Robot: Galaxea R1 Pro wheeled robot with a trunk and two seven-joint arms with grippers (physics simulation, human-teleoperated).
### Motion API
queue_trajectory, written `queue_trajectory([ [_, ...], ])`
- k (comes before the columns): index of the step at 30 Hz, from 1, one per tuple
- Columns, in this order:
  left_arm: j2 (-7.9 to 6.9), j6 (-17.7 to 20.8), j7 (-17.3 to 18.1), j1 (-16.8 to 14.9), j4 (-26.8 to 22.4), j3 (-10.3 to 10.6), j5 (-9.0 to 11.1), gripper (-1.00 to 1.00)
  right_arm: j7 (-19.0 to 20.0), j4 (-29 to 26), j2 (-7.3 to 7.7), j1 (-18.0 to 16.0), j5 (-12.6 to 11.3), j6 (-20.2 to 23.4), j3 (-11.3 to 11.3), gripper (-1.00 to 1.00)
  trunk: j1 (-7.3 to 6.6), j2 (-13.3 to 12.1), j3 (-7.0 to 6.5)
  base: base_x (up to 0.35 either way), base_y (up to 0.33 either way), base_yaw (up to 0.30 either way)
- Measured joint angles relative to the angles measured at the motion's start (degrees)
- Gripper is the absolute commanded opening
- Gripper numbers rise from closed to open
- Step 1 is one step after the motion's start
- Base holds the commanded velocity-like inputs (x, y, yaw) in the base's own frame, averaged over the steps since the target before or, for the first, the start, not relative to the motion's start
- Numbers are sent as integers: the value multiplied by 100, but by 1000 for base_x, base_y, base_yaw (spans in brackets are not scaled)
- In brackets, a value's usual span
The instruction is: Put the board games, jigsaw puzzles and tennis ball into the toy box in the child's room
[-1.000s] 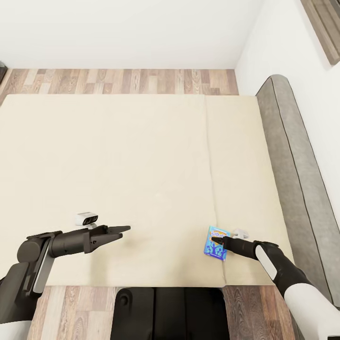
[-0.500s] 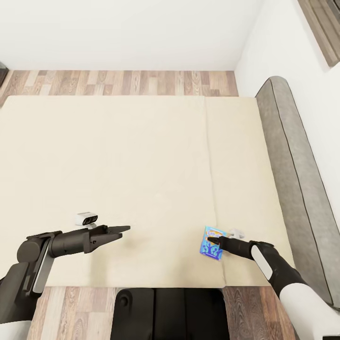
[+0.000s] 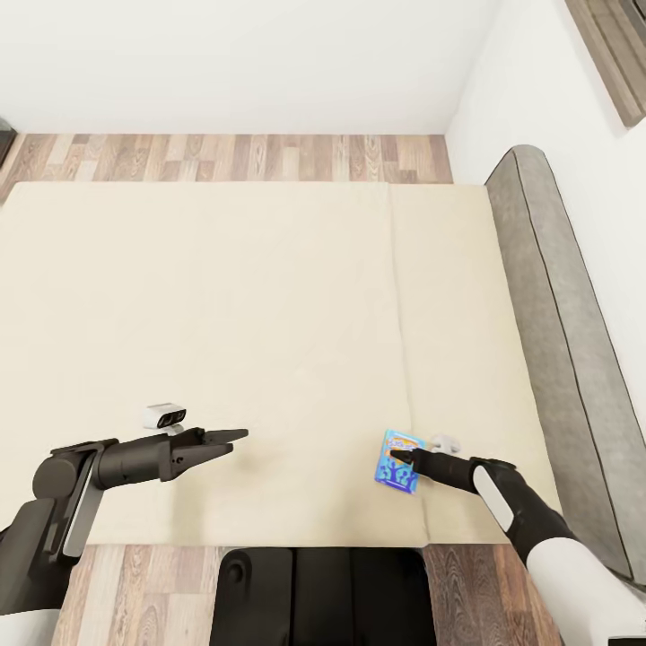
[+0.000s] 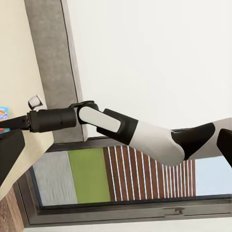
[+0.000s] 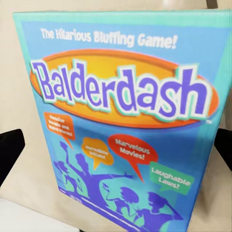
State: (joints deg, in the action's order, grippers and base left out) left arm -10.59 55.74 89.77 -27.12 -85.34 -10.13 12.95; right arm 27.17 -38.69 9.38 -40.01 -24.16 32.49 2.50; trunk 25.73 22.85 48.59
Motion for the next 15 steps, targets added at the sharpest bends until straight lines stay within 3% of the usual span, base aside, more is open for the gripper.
queue_trajectory([
  [15, -3, -1, 1, -1, 1, 0, 0, 100, -1, 5, -28, 3, -50, 24, 12, 100, 1, -2, -11, 0, 0, 0],
])
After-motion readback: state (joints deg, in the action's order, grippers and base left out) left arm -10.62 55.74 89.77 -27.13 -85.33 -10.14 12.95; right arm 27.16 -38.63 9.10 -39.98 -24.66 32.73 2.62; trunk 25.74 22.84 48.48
